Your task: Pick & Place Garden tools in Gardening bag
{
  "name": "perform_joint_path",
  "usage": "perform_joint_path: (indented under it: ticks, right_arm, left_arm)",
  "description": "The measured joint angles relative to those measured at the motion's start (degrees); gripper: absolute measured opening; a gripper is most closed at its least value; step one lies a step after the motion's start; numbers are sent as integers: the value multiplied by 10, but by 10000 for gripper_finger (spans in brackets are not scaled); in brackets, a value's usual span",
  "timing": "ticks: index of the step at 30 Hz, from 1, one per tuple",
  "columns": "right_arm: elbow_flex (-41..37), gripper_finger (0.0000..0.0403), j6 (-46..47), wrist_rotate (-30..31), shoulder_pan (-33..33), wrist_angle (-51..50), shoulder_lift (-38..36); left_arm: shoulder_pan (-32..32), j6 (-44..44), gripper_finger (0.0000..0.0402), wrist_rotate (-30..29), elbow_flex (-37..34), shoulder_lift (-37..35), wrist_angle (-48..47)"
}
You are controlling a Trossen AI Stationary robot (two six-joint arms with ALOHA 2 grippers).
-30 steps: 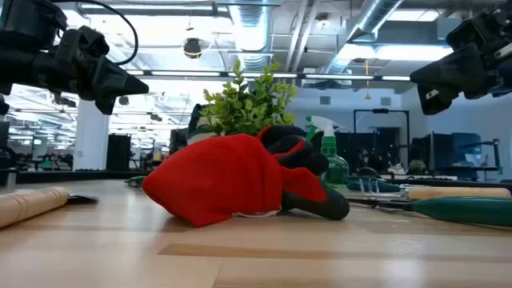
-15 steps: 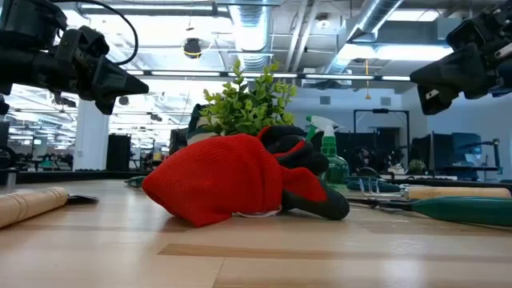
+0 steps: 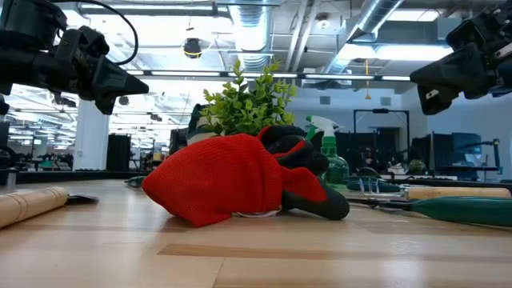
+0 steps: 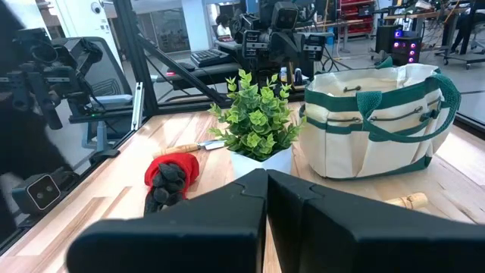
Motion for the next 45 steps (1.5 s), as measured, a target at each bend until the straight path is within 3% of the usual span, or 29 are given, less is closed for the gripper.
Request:
perform_joint_path:
  ticks: [45]
  right_arm:
    - [0,0,0,0,0,0,0]
  left_arm:
    - [0,0,2,0,0,0,10]
